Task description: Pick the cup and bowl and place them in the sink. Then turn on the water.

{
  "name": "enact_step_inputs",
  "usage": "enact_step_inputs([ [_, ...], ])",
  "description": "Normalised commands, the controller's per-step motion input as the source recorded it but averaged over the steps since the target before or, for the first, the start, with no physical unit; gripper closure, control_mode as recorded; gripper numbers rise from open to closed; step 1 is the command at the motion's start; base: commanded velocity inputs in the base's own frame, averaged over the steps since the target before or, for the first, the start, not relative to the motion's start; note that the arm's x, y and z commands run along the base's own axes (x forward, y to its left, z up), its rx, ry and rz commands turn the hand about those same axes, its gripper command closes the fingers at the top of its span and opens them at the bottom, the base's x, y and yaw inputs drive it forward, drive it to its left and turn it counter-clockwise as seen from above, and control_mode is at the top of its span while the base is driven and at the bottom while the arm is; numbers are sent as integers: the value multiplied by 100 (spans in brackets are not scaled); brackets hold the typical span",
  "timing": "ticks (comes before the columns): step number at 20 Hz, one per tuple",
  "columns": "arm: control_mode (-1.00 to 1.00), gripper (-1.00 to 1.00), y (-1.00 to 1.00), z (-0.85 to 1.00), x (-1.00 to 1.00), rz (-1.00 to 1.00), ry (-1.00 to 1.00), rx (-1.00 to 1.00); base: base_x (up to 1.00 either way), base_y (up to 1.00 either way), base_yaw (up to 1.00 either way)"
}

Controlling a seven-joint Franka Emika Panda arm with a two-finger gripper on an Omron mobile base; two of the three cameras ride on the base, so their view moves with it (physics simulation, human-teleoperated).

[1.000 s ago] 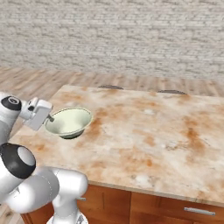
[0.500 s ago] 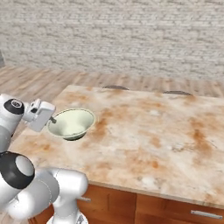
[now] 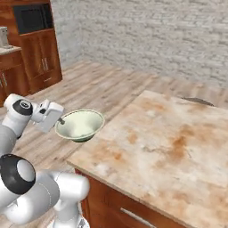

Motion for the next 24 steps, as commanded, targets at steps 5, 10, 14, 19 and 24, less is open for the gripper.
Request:
enact_step_inputs([
  [5,100,100,0,0,0,0,0,0,-4,92,80],
  [10,100,100,0,0,0,0,0,0,0,97,80],
  [14,100,100,0,0,0,0,0,0,0,97,80],
  [19,100,100,0,0,0,0,0,0,2,99,74],
  [24,100,100,0,0,0,0,0,0,14,88,73],
])
